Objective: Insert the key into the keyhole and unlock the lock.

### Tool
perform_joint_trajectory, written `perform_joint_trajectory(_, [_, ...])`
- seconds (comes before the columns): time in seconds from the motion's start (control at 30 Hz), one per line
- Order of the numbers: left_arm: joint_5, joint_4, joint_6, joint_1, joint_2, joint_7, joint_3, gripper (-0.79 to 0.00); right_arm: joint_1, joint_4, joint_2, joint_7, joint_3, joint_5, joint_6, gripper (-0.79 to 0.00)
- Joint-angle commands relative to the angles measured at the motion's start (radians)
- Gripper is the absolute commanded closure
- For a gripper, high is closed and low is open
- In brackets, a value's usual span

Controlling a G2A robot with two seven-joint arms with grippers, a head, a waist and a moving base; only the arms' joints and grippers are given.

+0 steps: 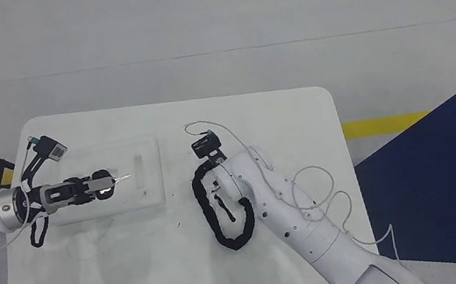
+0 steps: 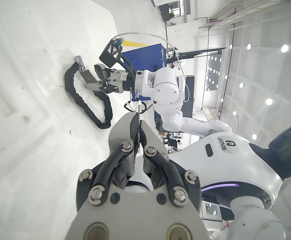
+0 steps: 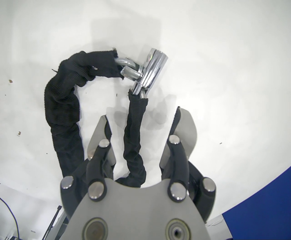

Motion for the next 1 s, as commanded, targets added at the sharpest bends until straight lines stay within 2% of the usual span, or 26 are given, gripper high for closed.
perform_joint_trajectory(0.0, [0.000, 0.000, 0.000, 0.000, 0.000, 0.000, 0.000, 0.000, 0.008, 0.015, -0.003, -0.001, 0.000, 0.008, 0.002, -0.369])
perform_joint_trajectory(0.2, [0.000, 0.000, 0.000, 0.000, 0.000, 0.000, 0.000, 0.000, 0.036, 0.073, -0.016, -0.012, -0.010, 0.036, 0.000, -0.363])
perform_joint_trajectory(0.23, [0.000, 0.000, 0.000, 0.000, 0.000, 0.000, 0.000, 0.000, 0.041, 0.083, -0.018, -0.013, -0.012, 0.035, 0.001, -0.323])
perform_joint_trajectory(0.3, [0.000, 0.000, 0.000, 0.000, 0.000, 0.000, 0.000, 0.000, 0.051, 0.101, -0.022, -0.016, -0.017, 0.034, 0.008, -0.160])
perform_joint_trajectory(0.33, [0.000, 0.000, 0.000, 0.000, 0.000, 0.000, 0.000, 0.000, 0.056, 0.110, -0.024, -0.019, -0.018, 0.029, 0.012, -0.052])
perform_joint_trajectory(0.37, [0.000, 0.000, 0.000, 0.000, 0.000, 0.000, 0.000, 0.000, 0.061, 0.121, -0.025, -0.021, -0.020, 0.022, 0.017, 0.000])
perform_joint_trajectory(0.6, [0.000, 0.000, 0.000, 0.000, 0.000, 0.000, 0.000, 0.000, 0.080, 0.169, -0.034, -0.041, -0.011, 0.052, 0.006, 0.000])
perform_joint_trajectory(0.73, [0.000, 0.000, 0.000, 0.000, 0.000, 0.000, 0.000, 0.000, 0.061, 0.125, -0.027, -0.083, 0.057, 0.138, -0.020, 0.000])
perform_joint_trajectory(0.83, [0.000, 0.000, 0.000, 0.000, 0.000, 0.000, 0.000, 0.000, 0.024, 0.058, -0.006, -0.121, 0.167, 0.253, -0.087, 0.000])
perform_joint_trajectory(0.97, [0.000, 0.000, 0.000, 0.000, 0.000, 0.000, 0.000, 0.000, -0.062, -0.067, 0.029, -0.180, 0.316, 0.384, -0.253, 0.000])
